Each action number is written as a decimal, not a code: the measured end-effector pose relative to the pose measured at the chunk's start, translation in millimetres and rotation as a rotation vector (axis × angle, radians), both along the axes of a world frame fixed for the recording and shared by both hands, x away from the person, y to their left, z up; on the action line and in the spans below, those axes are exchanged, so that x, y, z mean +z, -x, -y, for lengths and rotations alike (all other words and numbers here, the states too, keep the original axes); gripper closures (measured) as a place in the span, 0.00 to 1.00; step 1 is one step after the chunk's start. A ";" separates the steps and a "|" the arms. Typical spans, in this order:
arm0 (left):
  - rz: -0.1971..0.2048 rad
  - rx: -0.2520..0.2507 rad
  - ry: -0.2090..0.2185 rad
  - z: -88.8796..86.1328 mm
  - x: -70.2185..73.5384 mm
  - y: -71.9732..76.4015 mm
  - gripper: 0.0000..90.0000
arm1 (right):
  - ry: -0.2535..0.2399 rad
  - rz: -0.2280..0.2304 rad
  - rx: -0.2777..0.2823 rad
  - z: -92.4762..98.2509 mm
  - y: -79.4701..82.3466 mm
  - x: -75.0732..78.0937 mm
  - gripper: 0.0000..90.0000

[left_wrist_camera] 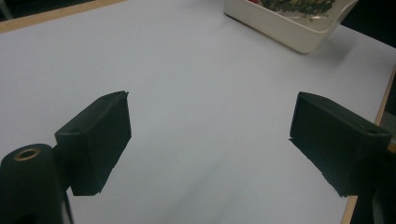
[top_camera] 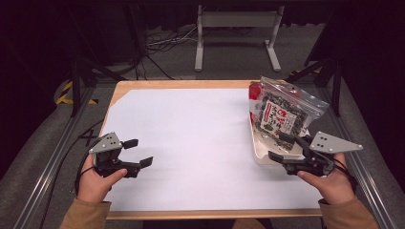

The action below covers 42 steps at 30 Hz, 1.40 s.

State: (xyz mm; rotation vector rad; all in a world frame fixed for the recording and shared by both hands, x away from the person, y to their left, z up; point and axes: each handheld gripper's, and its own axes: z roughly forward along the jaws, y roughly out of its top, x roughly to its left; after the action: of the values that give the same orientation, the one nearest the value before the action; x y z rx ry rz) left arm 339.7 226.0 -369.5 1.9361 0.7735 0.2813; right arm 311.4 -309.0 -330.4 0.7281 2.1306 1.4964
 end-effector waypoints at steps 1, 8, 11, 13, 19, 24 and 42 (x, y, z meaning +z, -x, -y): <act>0.003 -0.002 -0.001 -0.6 0.0 -0.2 0.15 | 0.002 0.000 0.010 -3.9 -1.2 -1.5 0.32; 0.009 -0.022 -0.001 4.7 -5.0 0.5 0.15 | 0.021 -0.018 0.054 -29.7 -8.4 -14.5 0.30; -0.003 -0.030 -0.005 7.6 -8.1 0.0 0.15 | 0.028 -0.023 0.064 -38.8 -11.4 -21.2 0.29; 0.002 -0.025 -0.005 7.9 -7.8 0.2 0.15 | 0.026 -0.025 0.069 -44.3 -13.7 -26.7 0.29; 0.008 -0.017 -0.004 10.5 -8.1 2.4 0.12 | 0.027 -0.055 0.075 -60.7 -22.4 -53.0 0.28; 0.001 -0.023 0.009 10.6 -11.4 2.2 0.11 | 0.024 -0.061 0.080 -73.4 -25.9 -71.2 0.27; 0.057 0.009 0.090 7.0 -23.9 3.4 0.11 | -0.005 -0.021 0.021 -87.9 -23.1 -102.8 0.27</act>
State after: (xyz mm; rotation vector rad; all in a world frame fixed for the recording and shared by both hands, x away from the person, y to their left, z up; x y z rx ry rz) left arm 336.3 219.0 -393.4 1.8336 0.7451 0.3007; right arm 334.5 -221.1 -433.3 0.7281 2.1568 1.5125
